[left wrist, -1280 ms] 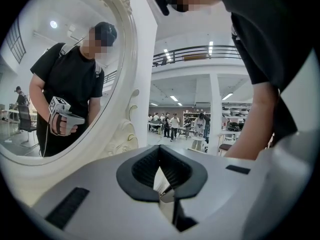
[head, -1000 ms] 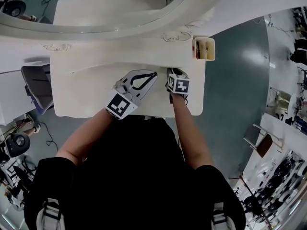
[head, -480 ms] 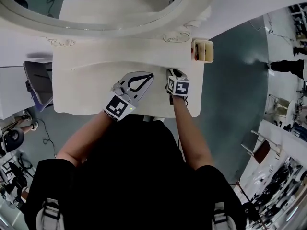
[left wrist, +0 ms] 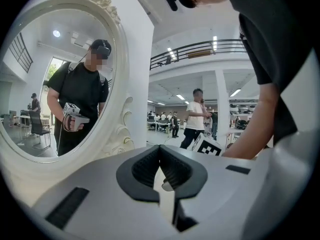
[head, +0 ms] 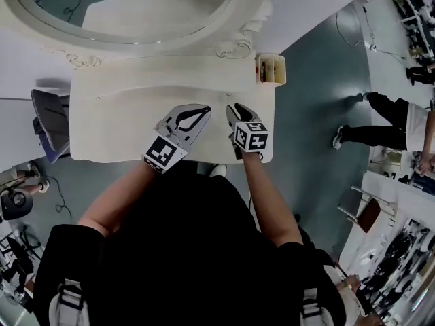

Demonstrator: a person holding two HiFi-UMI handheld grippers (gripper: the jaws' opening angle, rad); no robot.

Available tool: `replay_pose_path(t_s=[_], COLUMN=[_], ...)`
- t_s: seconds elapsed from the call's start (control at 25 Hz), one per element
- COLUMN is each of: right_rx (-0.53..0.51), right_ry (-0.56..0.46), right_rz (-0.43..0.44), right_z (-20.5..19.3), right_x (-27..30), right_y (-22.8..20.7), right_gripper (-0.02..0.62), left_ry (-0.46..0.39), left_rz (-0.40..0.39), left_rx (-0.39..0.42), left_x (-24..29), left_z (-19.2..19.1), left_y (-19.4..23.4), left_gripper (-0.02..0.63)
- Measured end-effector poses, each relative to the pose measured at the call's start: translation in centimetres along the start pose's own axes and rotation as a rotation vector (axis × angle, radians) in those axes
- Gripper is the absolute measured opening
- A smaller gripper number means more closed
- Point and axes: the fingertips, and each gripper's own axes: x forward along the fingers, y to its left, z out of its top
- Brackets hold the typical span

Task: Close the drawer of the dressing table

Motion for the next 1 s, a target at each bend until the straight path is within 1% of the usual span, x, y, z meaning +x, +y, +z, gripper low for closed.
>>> replay_pose_path(t_s=[0.2, 0.44, 0.56, 0.68, 0.84, 1.0], right_rx=[-0.078, -0.188, -0.238, -0.276, -0.308, -0.372], right_ry=[-0.114, -0.323, -0.401, -0.454, -0.512, -0.529], right_rz=[0.055, 0.157, 0.194, 0.216, 0.238, 0.243], right_z=[2.7, 7.4, 8.8, 9.8, 10.6, 11.2], right_x=[-4.3, -10.7, -14.0, -16.7, -19.9, -21.7], right_y=[2.2, 6.2, 8.1, 9.6, 11.2, 12.3], right_gripper=[0.106, 0.1, 0.086, 0.066, 0.005, 0.002], left_ry=[-0.001, -0.03, -0.05, -0.067, -0.093, -0.11], left_rz=[0.018, 0.053, 0.066, 0.077, 0.078, 0.074], left_rx=[0.009, 0.011, 0.01, 0.014, 0.019, 0.017], left_x=[-0.3, -1.1, -1.8, -2.4, -3.2, -3.7], left_z=[0.8, 2.7, 3.7, 4.7, 6.1, 7.5], left_y=[-1.6, -2.6, -3.4, -4.2, -5.5, -6.6], left_gripper=[-0.005, -0.005, -0.005, -0.005, -0.005, -0.005])
